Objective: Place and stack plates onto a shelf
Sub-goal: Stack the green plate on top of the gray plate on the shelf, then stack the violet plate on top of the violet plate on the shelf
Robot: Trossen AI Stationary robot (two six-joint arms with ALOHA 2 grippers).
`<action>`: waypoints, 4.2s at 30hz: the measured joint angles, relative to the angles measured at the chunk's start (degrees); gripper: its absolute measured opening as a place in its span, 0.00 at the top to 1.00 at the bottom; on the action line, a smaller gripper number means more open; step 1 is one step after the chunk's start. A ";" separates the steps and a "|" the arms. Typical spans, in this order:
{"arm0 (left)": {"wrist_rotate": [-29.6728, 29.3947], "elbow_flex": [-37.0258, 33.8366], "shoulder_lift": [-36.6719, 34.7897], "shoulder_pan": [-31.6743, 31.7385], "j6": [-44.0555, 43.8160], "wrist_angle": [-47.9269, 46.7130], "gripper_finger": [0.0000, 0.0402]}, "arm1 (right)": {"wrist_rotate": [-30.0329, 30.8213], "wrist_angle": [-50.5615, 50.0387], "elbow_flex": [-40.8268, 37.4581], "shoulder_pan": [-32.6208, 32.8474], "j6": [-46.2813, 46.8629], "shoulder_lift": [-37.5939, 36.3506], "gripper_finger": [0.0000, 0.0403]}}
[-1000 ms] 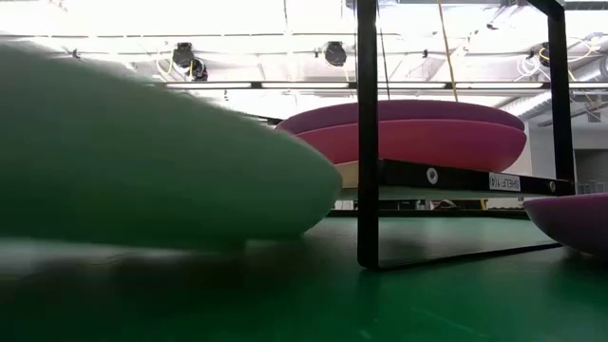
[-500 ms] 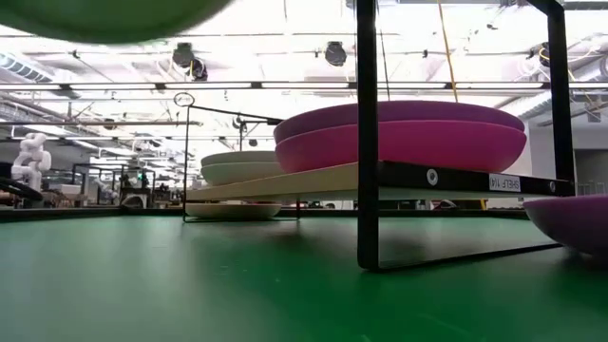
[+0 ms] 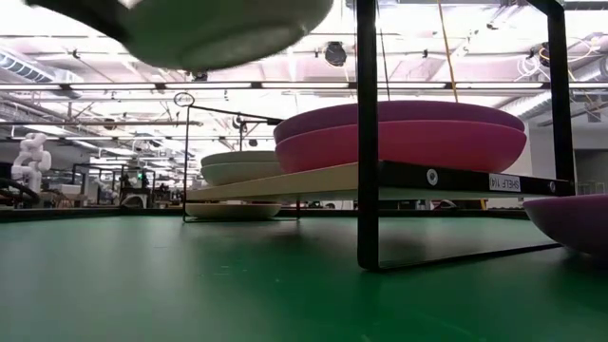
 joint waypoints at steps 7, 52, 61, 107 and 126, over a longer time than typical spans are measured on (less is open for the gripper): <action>2.56 0.00 0.00 12.47 7.20 0.03 0.98 | -0.02 0.66 0.00 0.00 -1.96 -1.68 0.72; 22.21 -1.80 3.63 36.14 5.09 1.24 0.96 | 4.86 0.27 0.00 -0.37 -15.01 -14.13 0.72; 22.21 -2.40 3.63 36.12 2.63 6.08 0.87 | 4.87 -0.05 0.00 -2.38 -15.43 -14.13 0.72; 17.62 -2.43 2.78 13.43 -33.91 1.95 0.86 | -18.97 1.19 2.56 -1.51 6.46 11.53 0.72; 17.62 -2.43 2.82 13.43 -34.81 2.17 0.86 | -27.11 3.17 2.58 1.79 0.97 18.15 0.72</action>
